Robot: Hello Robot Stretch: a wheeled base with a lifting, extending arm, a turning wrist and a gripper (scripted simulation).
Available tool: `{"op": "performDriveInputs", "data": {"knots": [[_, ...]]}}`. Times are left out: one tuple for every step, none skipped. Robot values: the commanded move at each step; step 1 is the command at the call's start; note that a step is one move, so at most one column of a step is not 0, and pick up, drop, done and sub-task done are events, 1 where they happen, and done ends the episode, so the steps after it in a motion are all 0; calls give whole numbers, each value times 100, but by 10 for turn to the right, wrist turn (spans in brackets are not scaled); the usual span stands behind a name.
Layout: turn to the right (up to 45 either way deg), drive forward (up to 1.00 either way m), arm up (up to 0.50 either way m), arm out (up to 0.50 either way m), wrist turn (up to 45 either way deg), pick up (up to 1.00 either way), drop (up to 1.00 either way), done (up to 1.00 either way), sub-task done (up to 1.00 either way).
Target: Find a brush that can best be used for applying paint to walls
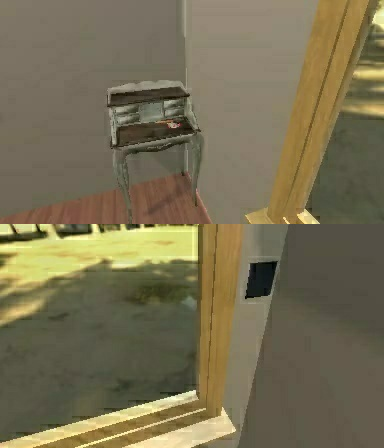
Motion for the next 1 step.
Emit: {"op": "performDriveInputs", "data": {"knots": [[-180, 0, 0, 0, 0, 0, 0, 0, 0]]}}
